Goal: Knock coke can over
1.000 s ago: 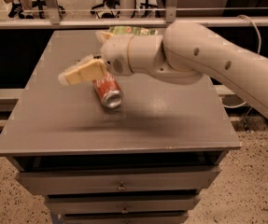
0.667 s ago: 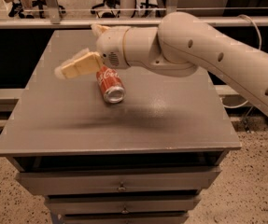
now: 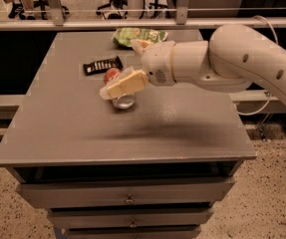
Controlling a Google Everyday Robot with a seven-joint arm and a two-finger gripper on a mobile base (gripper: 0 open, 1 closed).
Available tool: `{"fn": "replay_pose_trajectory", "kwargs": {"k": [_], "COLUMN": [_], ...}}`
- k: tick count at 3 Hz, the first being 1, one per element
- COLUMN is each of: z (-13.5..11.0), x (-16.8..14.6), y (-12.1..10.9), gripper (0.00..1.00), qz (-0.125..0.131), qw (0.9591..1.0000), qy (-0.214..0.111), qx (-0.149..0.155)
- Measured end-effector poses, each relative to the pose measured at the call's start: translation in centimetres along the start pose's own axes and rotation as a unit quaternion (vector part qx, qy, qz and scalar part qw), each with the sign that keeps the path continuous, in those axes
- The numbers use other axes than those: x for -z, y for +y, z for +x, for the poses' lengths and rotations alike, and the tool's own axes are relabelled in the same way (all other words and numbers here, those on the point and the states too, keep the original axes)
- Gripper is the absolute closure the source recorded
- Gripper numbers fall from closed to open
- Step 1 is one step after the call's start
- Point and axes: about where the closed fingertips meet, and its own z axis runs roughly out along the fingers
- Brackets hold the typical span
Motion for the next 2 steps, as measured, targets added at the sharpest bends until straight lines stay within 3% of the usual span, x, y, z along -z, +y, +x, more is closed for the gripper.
{"fn": "replay_pose_trajectory", "kwargs": {"k": [2], "z": [4.5], "x": [8.1], "y": [-1.0], "gripper": [0.0], "qz": [0.009], "qw": [0.9987], "qy": [0.044], "qx": [0.025]}}
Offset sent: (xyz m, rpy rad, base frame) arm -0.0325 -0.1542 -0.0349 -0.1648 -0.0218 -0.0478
